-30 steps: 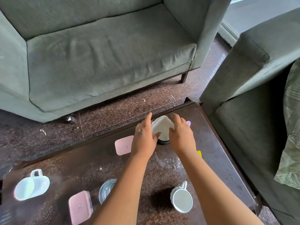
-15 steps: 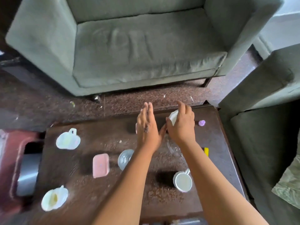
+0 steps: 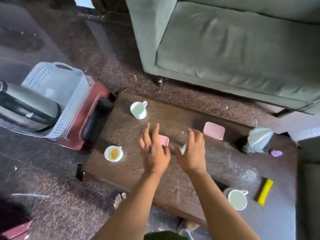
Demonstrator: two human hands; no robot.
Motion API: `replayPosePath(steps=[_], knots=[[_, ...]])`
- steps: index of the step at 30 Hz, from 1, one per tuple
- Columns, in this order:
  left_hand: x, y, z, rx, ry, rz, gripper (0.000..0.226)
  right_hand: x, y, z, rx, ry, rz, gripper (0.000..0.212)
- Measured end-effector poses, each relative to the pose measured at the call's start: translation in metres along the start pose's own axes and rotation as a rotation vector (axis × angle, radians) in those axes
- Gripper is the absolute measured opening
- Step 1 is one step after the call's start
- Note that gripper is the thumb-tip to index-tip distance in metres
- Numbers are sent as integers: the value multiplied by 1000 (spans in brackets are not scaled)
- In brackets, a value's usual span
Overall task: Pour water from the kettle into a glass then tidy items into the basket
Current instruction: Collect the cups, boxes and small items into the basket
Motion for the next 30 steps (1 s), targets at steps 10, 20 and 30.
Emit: replayPosePath(steps=[10, 20, 30], knots=[[-42, 54, -215, -217, 177, -362, 109, 146, -7, -149, 58, -59, -139, 56], [16, 44, -255, 64, 277, -819, 98, 221, 64, -176, 113, -284, -100, 93], [23, 85, -249, 69, 100, -753, 59, 239, 106, -177, 45, -377, -340, 65]])
Point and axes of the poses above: each hand's wrist, its own y-axis towards the middle knuckle, its own x-axis out of the palm, z = x × y, the point moved 8 cm from there along y, towards the middle knuckle, and after that the axes turned 15 degrees about z, right-handed, at the moved point
